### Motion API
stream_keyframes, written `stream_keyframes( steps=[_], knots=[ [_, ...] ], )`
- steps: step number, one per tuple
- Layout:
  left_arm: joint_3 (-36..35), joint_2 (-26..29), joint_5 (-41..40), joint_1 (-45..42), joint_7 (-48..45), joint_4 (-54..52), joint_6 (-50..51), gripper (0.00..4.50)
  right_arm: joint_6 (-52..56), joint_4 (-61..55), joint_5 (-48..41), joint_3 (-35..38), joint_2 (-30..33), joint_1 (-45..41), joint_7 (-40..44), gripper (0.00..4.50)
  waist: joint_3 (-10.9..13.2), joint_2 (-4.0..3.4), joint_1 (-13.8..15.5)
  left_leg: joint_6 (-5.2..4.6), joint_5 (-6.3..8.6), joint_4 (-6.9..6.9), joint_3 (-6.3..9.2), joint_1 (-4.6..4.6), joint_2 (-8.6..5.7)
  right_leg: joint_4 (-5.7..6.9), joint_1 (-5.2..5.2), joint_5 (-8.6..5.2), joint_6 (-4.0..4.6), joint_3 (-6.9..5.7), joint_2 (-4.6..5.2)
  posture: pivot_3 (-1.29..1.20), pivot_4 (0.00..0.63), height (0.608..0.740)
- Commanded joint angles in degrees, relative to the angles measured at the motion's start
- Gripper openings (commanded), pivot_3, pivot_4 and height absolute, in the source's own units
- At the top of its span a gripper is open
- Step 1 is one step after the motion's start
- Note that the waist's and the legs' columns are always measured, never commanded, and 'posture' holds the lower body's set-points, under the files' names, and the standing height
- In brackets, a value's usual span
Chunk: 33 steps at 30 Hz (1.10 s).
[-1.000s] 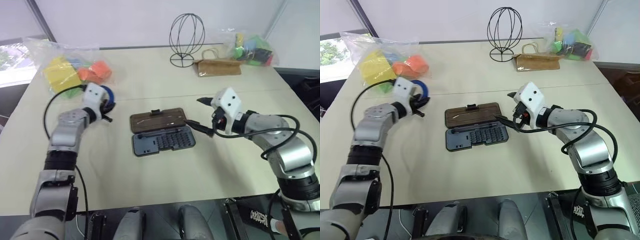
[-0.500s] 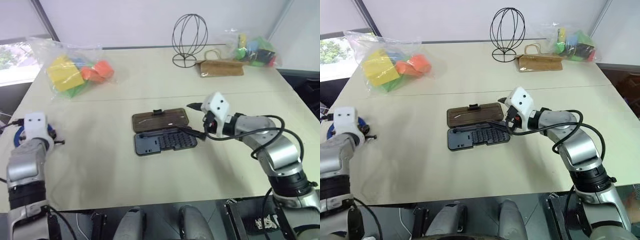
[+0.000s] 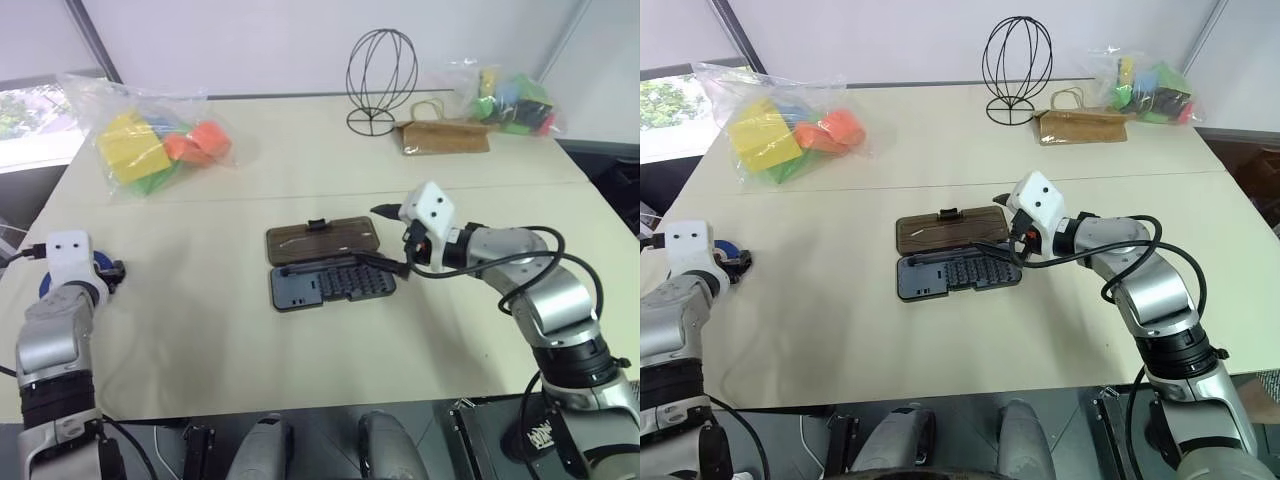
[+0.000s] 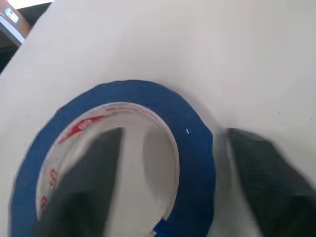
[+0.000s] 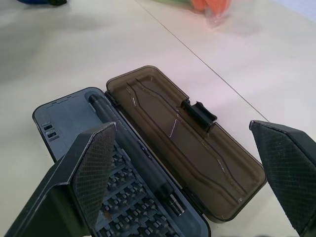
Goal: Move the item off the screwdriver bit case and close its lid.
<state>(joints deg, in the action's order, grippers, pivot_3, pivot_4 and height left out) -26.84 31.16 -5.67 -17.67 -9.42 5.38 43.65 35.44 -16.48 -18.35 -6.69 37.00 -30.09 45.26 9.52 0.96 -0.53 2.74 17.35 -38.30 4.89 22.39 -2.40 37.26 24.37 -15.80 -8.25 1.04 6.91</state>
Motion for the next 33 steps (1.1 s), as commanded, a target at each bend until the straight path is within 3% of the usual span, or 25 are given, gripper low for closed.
stream_keyframes(
  steps=[1, 7, 12, 22, 28, 33],
  knots=[
    [0.6, -0.8, -1.2, 0.6, -0.1, -2.5, 0.1, 4.49, -0.3, -1.8, -0.1, 1.1, 0.1, -0.2, -0.2, 4.50, 0.0, 0.00, 0.0, 0.00, 0.00, 0.00, 0.00, 0.00, 0.00, 0.00, 0.00, 0.00, 0.00, 0.00, 0.00, 0.00, 0.150, 0.740],
    [1.6, -0.3, -5.5, -1.5, -2.9, -13.4, 5.6, 4.49, -0.5, -1.4, 0.0, 1.2, 0.2, -0.4, 0.0, 4.50, 0.0, 0.04, -0.3, 0.00, 0.00, 0.01, 0.00, 0.00, 0.02, 0.00, 0.02, 0.00, 0.00, 0.00, -0.01, 0.00, 0.150, 0.740],
    [9.5, -0.1, -14.1, -6.3, -12.0, -22.7, 12.1, 4.49, 2.0, 5.7, 0.6, 3.4, -3.9, -4.8, -6.0, 4.50, 0.0, 0.05, -0.3, 0.02, -0.01, 0.00, -0.02, 0.00, 0.01, -0.01, 0.00, 0.00, 0.00, 0.03, 0.00, 0.00, 0.150, 0.740],
    [27.1, 2.8, -15.1, -4.8, -27.9, -16.8, 4.6, 4.49, 6.6, 28.7, 6.6, 1.1, -12.3, -19.6, -15.5, 4.50, 0.0, -0.01, -2.2, 0.06, -0.03, 0.15, -0.06, -0.03, 0.06, 0.01, 0.11, 0.00, 0.01, 0.06, -0.05, 0.00, 0.150, 0.740],
    [27.8, 2.6, -14.5, -7.0, -28.3, -13.6, 1.9, 4.49, 6.4, 42.2, 11.6, -2.0, -16.2, -26.6, -17.2, 4.50, 0.0, -0.02, -2.1, 0.11, -0.06, 0.15, -0.04, -0.02, 0.04, 0.00, 0.10, 0.00, 0.01, 0.05, -0.05, 0.00, 0.150, 0.740],
    [27.2, 3.0, -14.8, -6.2, -28.5, -14.9, 1.8, 4.49, 6.2, 44.3, 14.0, -5.0, -18.0, -26.9, -15.3, 4.50, 0.0, -0.02, -2.2, 0.11, -0.06, 0.15, -0.03, 0.00, 0.03, 0.00, 0.11, 0.00, 0.01, 0.05, -0.05, 0.00, 0.150, 0.740]
  ],
)
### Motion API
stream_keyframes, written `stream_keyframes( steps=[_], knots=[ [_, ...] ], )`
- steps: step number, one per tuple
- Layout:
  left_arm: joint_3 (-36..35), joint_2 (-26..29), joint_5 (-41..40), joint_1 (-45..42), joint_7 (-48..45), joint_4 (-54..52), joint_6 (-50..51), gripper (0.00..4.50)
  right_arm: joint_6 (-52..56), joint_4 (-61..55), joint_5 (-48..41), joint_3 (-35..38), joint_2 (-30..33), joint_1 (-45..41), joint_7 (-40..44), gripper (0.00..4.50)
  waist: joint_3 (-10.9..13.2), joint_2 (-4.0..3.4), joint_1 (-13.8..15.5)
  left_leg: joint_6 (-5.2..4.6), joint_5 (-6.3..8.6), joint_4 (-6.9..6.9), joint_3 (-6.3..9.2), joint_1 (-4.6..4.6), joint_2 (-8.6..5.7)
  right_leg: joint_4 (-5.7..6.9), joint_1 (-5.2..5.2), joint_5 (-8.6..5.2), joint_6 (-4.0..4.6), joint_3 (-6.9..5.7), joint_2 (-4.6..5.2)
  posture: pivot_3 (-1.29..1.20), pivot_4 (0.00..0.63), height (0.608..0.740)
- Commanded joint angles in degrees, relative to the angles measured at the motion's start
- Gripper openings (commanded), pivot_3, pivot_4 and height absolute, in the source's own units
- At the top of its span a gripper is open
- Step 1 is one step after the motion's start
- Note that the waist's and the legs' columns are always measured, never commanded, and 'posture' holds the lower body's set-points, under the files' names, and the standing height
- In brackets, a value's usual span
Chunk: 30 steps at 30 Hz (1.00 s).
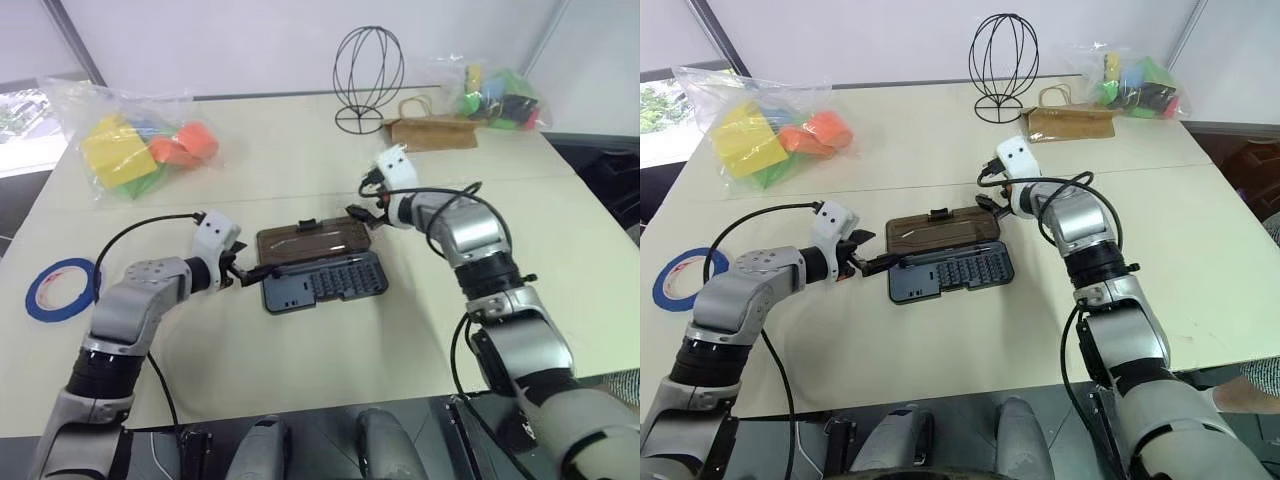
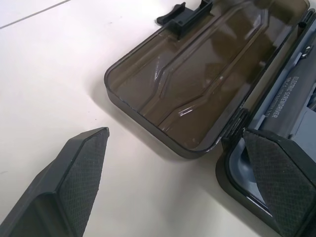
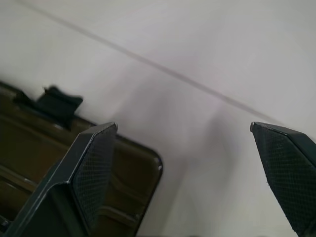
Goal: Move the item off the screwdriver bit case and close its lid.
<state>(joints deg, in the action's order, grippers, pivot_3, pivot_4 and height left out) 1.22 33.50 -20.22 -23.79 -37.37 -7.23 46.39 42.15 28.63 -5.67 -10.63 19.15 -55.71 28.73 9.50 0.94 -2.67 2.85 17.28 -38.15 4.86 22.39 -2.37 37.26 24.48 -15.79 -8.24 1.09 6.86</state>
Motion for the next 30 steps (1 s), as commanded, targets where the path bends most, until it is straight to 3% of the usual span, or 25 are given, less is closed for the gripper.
stream_keyframes(
  steps=[1, 8, 9, 11, 18, 25, 30],
  knots=[
    [-1.2, 0.9, -0.6, 0.2, -0.7, -2.9, -0.7, 4.49, -0.8, -0.9, 1.7, -1.4, -0.1, -0.9, 1.7, 4.50, 0.0, -0.01, 0.0, 0.00, 0.00, 0.00, 0.00, 0.00, 0.00, 0.00, 0.01, 0.00, 0.00, 0.00, 0.00, 0.00, 0.150, 0.740],
    [-3.6, 1.8, -1.8, 1.0, 0.1, -5.6, -0.1, 4.49, -0.6, -1.0, 3.1, -2.2, -0.3, 1.1, 2.9, 4.50, 0.0, -0.01, 0.0, 0.00, 0.00, 0.00, 0.01, 0.00, 0.00, 0.01, 0.01, 0.00, 0.00, 0.00, 0.00, 0.00, 0.150, 0.740],
    [-3.9, 1.9, -1.8, 1.2, 0.4, -6.0, 0.0, 4.50, -0.6, -0.8, 3.3, -2.3, -0.4, 1.3, 2.9, 4.25, 0.0, -0.01, -0.1, 0.00, 0.00, 0.00, 0.00, 0.00, 0.00, 0.00, 0.01, 0.00, 0.00, 0.01, 0.00, 0.00, 0.150, 0.740],
    [-5.3, 2.2, -2.4, 1.5, 1.0, -7.0, 0.6, 4.50, 0.1, -0.7, 3.4, -2.2, -0.5, 1.6, 3.1, 3.60, 0.0, -0.01, -0.1, 0.00, 0.00, 0.00, 0.01, 0.00, 0.00, 0.01, 0.01, 0.00, 0.00, 0.00, 0.00, 0.00, 0.150, 0.740],
    [-13.0, 4.1, -4.5, 0.1, 3.5, -7.1, 2.3, 4.50, 2.2, 0.9, 3.3, -0.9, -0.6, 2.1, 3.1, 0.11, 0.0, -0.01, 0.0, 0.00, 0.00, 0.00, 0.02, 0.00, 0.02, 0.02, 0.01, 0.00, 0.00, 0.00, -0.01, 0.00, 0.150, 0.740],
    [-14.1, 5.2, -4.2, -1.3, 5.3, -6.7, 1.8, 4.50, 4.5, 1.5, 3.5, -0.2, -0.7, 2.2, 3.4, 0.03, 0.0, 0.00, 0.2, 0.00, 0.00, -0.06, 0.06, -0.01, -0.03, 0.01, -0.08, 0.00, 0.00, -0.03, 0.02, 0.00, 0.150, 0.740],
    [-14.0, 4.9, -4.1, -2.0, 6.1, -6.3, 1.4, 4.50, 12.4, -2.8, 4.1, 1.6, -1.0, 2.9, -1.3, 0.03, 0.0, -0.01, 0.2, 0.00, 0.00, -0.06, 0.07, -0.01, -0.02, 0.02, -0.07, 0.00, 0.00, -0.02, 0.02, 0.00, 0.150, 0.740]
  ],
)
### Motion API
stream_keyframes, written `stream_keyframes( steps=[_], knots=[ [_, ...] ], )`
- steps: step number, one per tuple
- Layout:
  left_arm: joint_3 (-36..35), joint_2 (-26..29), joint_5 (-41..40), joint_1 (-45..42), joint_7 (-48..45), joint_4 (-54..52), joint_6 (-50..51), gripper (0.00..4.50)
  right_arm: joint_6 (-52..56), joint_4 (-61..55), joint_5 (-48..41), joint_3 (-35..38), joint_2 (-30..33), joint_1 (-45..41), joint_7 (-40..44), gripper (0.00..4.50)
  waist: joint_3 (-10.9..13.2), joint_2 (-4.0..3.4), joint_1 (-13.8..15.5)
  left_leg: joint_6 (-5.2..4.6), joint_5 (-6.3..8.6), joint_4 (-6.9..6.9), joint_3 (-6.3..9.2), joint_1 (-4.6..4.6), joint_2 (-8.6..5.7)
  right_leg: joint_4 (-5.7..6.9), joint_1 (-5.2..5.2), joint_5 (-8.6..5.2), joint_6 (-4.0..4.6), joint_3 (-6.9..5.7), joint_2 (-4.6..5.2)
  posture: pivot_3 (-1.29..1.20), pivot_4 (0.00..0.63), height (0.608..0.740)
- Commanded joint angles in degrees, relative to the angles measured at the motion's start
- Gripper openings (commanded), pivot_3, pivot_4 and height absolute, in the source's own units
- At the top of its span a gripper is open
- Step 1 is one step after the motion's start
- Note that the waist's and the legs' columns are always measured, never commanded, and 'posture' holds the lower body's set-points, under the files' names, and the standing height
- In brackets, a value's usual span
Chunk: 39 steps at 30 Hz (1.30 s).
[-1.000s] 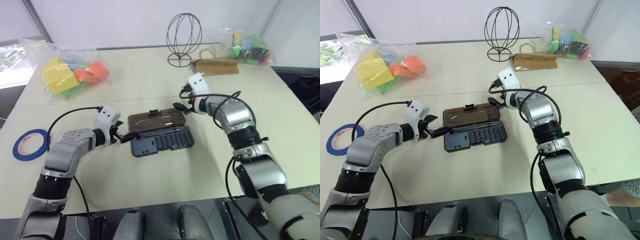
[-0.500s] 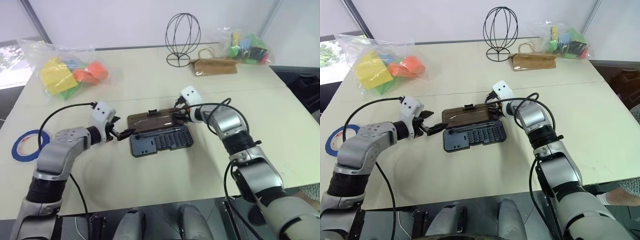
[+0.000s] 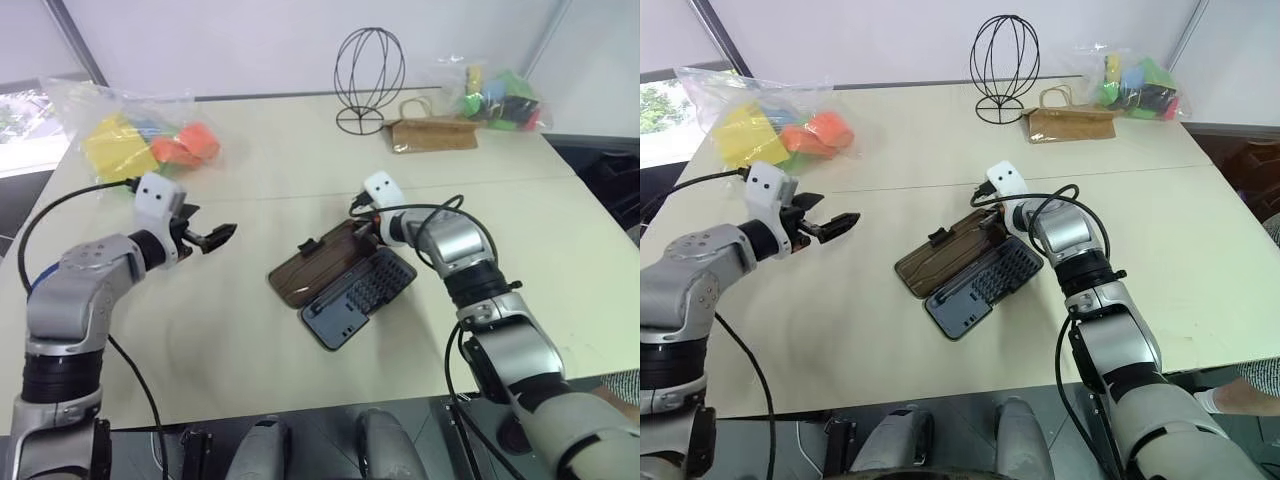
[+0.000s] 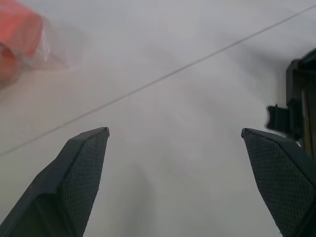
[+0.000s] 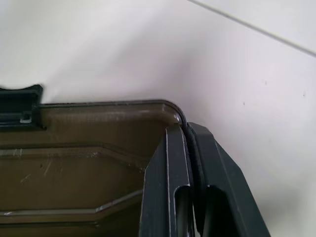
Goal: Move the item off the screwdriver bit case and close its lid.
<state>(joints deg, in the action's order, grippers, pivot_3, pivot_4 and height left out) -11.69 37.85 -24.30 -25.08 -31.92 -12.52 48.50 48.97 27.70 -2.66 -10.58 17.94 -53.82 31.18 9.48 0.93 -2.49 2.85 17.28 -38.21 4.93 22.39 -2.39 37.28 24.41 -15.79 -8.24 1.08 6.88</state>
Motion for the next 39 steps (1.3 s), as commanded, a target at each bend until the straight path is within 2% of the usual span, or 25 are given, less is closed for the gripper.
stream_keyframes(
  steps=[1, 8, 12, 20, 27, 39],
  knots=[
    [-0.9, 0.4, 0.1, -0.8, 0.8, -1.0, -0.7, 4.50, 8.3, -3.5, 0.9, 3.0, -0.1, 1.3, -5.4, 0.03, 0.0, 0.00, 0.0, 0.00, 0.00, 0.01, 0.01, 0.00, 0.00, 0.00, 0.00, 0.00, 0.00, 0.00, 0.00, 0.00, 0.150, 0.740],
    [0.9, -0.6, 0.1, -1.5, 1.0, -0.4, -0.9, 4.50, 32.4, -16.7, 0.0, 16.9, -5.4, 2.1, -17.3, 0.03, 0.0, 0.00, 0.4, 0.00, 0.00, 0.01, 0.04, 0.01, -0.02, 0.01, 0.01, 0.00, 0.00, -0.01, 0.01, 0.00, 0.150, 0.740],
    [2.3, -0.4, 0.3, -2.7, 0.4, 0.7, -1.1, 4.50, 43.2, -26.4, -1.3, 21.0, -8.0, 3.5, -19.3, 0.03, 0.0, 0.00, 0.1, 0.00, 0.00, 0.04, 0.02, 0.02, -0.02, 0.05, 0.05, 0.00, 0.00, 0.00, 0.01, 0.00, 0.150, 0.740],
    [4.2, -0.5, 1.0, -5.1, -0.5, 3.1, -2.1, 4.50, 43.5, -32.6, -7.2, 21.3, -8.4, 7.2, -21.4, 0.03, 0.0, -0.01, -0.4, -0.01, 0.00, 0.10, -0.03, 0.01, 0.00, 0.19, 0.16, 0.00, 0.00, 0.02, -0.01, 0.00, 0.150, 0.740],
    [4.6, -1.1, 0.8, -5.4, -0.5, 2.8, -1.6, 4.50, 43.5, -31.0, -9.8, 23.3, -9.1, 6.1, -26.3, 0.03, 0.0, -0.01, -0.4, 0.00, 0.00, 0.09, -0.03, 0.02, 0.00, 0.22, 0.16, 0.00, 0.00, 0.03, 0.00, 0.00, 0.150, 0.740],
    [4.2, -1.4, 0.5, -3.8, 0.4, 1.0, -1.0, 4.50, 43.5, -32.0, -19.0, 21.8, -4.9, 7.0, -31.7, 0.03, 0.0, -0.01, -0.2, -0.01, 0.00, 0.08, -0.05, 0.01, 0.00, 0.21, 0.16, 0.00, 0.00, 0.05, -0.01, 0.00, 0.150, 0.740]
  ],
)
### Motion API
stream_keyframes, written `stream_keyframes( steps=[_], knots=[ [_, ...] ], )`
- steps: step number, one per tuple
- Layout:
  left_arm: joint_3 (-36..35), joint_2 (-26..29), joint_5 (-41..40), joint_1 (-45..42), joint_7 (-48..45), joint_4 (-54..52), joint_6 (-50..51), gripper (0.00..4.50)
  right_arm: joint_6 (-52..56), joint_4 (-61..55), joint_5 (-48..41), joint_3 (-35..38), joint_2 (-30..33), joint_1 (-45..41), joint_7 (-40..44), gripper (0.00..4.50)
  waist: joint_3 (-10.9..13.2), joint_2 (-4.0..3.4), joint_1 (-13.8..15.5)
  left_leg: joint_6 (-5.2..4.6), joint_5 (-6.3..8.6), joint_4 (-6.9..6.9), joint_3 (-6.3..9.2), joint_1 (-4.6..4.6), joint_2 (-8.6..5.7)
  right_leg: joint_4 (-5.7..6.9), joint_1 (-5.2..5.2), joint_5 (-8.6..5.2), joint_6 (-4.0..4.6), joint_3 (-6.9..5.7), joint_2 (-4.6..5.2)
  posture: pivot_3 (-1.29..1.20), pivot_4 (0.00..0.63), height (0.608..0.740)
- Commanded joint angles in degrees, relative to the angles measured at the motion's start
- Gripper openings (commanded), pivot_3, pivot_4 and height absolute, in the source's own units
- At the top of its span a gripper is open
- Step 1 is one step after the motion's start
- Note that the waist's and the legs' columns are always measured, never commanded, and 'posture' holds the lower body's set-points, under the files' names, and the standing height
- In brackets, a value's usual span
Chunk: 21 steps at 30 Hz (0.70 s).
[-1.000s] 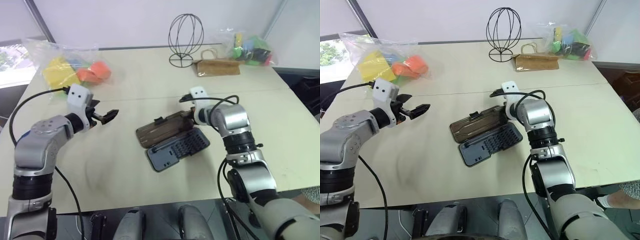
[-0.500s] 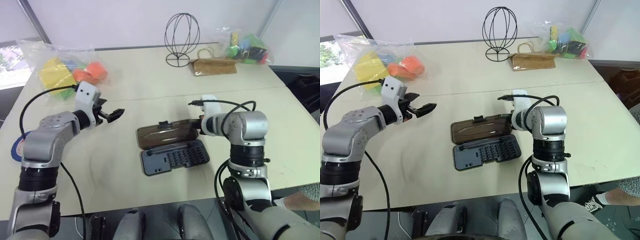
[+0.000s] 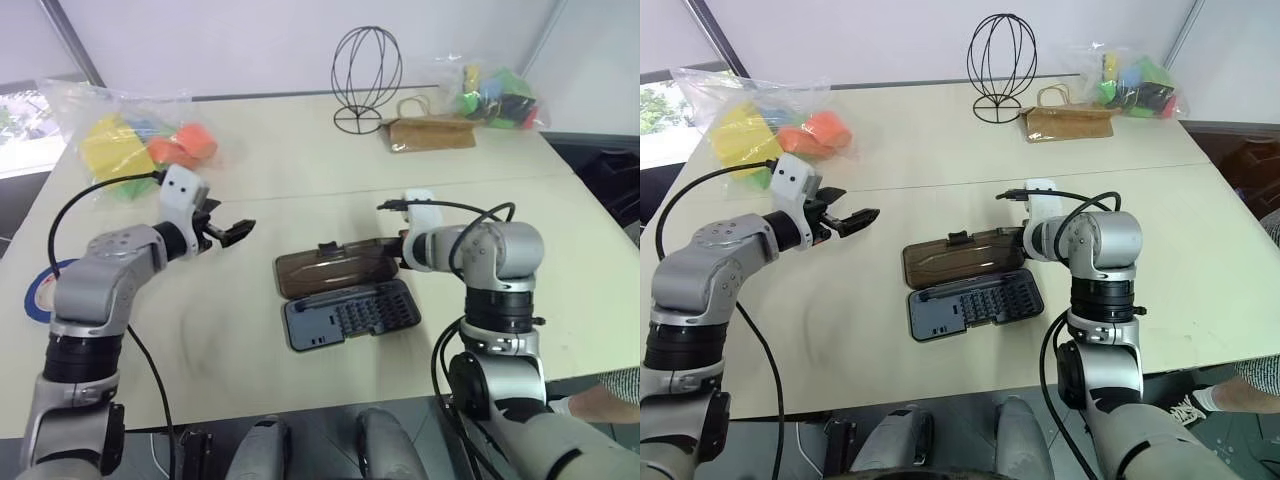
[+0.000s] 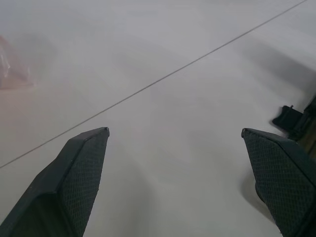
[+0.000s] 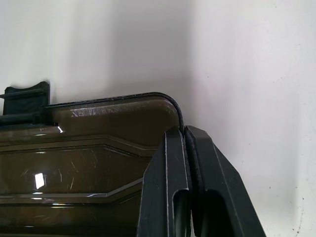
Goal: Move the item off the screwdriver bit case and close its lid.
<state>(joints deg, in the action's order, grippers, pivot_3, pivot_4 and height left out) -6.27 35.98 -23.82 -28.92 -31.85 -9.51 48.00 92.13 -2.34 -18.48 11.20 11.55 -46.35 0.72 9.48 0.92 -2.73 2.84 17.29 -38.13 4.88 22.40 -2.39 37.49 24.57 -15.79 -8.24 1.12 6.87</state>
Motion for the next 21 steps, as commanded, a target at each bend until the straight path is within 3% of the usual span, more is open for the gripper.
stream_keyframes(
  steps=[1, 16, 17, 19, 21],
  knots=[
    [-1.0, 0.5, 0.1, 0.1, 0.2, -2.0, -0.6, 4.50, 0.4, -2.1, -4.0, -0.2, 1.9, -0.5, -1.4, 0.03, 0.0, 0.00, 0.1, 0.00, 0.00, 0.00, 0.00, 0.00, 0.00, -0.01, 0.00, 0.00, 0.00, 0.00, 0.00, 0.00, 0.150, 0.740],
    [-0.2, 0.3, 0.7, -0.4, -0.5, -0.7, -1.9, 4.50, 0.4, -2.9, -14.6, -2.9, 6.9, 1.1, -6.8, 0.03, 0.0, 0.00, 0.1, -0.01, 0.00, 0.01, -0.02, 0.00, 0.00, -0.04, 0.00, 0.00, 0.00, 0.00, 0.00, 0.00, 0.150, 0.740],
    [-0.2, 0.3, 0.7, -0.4, -0.5, -0.7, -2.0, 4.50, 0.4, -3.0, -15.0, -3.0, 7.0, 1.3, -7.1, 0.58, 0.0, 0.00, 0.1, -0.01, 0.00, 0.00, -0.01, 0.00, 0.00, -0.04, 0.00, 0.00, 0.00, 0.00, 0.00, 0.00, 0.150, 0.740],
    [-0.2, 0.3, 0.6, -0.2, -0.6, -0.8, -2.1, 4.50, 0.4, -3.2, -15.8, -3.1, 7.2, 1.4, -8.0, 1.20, 0.0, 0.00, 0.1, -0.01, 0.00, 0.00, -0.02, 0.00, 0.00, -0.04, 0.00, 0.00, 0.00, 0.00, 0.00, 0.00, 0.150, 0.740],
    [-0.2, 0.3, 0.3, 0.2, -0.8, -1.2, -2.0, 4.50, 0.4, -3.3, -16.9, -3.0, 7.4, 1.2, -8.4, 2.31, 0.0, 0.00, 0.1, -0.01, 0.01, 0.00, -0.03, 0.00, 0.00, -0.05, 0.00, 0.00, 0.00, 0.00, 0.00, 0.00, 0.150, 0.740]
  ],
)
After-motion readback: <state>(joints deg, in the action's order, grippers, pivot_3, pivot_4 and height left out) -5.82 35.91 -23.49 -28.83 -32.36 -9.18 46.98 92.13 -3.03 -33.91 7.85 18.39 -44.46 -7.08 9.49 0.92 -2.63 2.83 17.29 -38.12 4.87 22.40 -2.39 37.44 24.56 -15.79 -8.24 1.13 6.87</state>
